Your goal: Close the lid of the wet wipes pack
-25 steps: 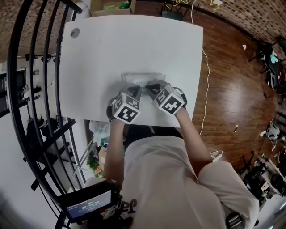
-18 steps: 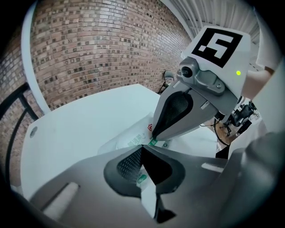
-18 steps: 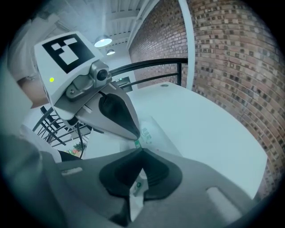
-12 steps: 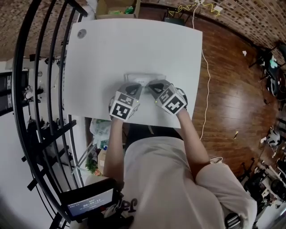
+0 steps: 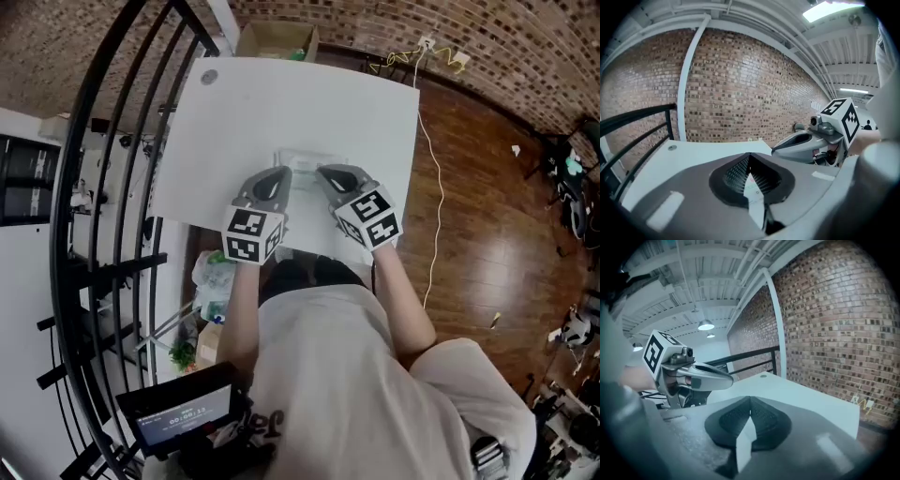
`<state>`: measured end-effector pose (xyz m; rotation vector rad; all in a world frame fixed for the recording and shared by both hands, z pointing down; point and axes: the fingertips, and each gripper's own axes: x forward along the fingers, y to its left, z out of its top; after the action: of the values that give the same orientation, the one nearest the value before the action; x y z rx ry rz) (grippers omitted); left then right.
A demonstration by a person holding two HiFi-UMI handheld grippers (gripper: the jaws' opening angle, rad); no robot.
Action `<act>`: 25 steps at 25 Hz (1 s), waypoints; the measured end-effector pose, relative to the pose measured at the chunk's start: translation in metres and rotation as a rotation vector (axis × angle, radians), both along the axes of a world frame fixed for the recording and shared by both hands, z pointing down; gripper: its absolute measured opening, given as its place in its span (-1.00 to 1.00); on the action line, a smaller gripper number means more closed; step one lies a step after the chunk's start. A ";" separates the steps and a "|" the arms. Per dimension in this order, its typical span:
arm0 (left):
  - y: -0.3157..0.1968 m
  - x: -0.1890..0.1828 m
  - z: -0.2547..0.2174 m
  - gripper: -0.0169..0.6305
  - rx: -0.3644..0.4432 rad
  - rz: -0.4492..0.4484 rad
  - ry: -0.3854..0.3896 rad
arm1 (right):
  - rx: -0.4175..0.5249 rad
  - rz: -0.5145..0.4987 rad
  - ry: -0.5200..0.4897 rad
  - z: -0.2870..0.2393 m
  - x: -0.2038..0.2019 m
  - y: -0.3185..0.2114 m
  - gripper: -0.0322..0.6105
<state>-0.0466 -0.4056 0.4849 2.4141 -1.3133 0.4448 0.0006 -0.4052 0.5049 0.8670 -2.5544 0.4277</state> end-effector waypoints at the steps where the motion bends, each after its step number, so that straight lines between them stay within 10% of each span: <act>1: 0.005 -0.004 -0.012 -0.90 0.036 -0.012 0.006 | 0.024 0.018 -0.013 -0.011 -0.002 0.005 -0.92; 10: 0.114 -0.052 -0.103 -0.90 0.300 -0.067 0.044 | 0.237 0.176 -0.106 -0.102 -0.010 0.103 -0.92; 18: 0.296 -0.111 -0.095 -0.90 0.254 -0.029 0.028 | 0.226 0.317 -0.149 -0.115 -0.054 0.284 -0.92; 25: 0.337 -0.110 -0.076 -0.90 0.211 -0.017 0.083 | 0.248 0.266 -0.152 -0.116 -0.082 0.340 -0.92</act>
<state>-0.1568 -0.0689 0.4085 2.5582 -1.4053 0.2075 -0.0815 -0.0651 0.3886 1.3203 -2.6779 0.2644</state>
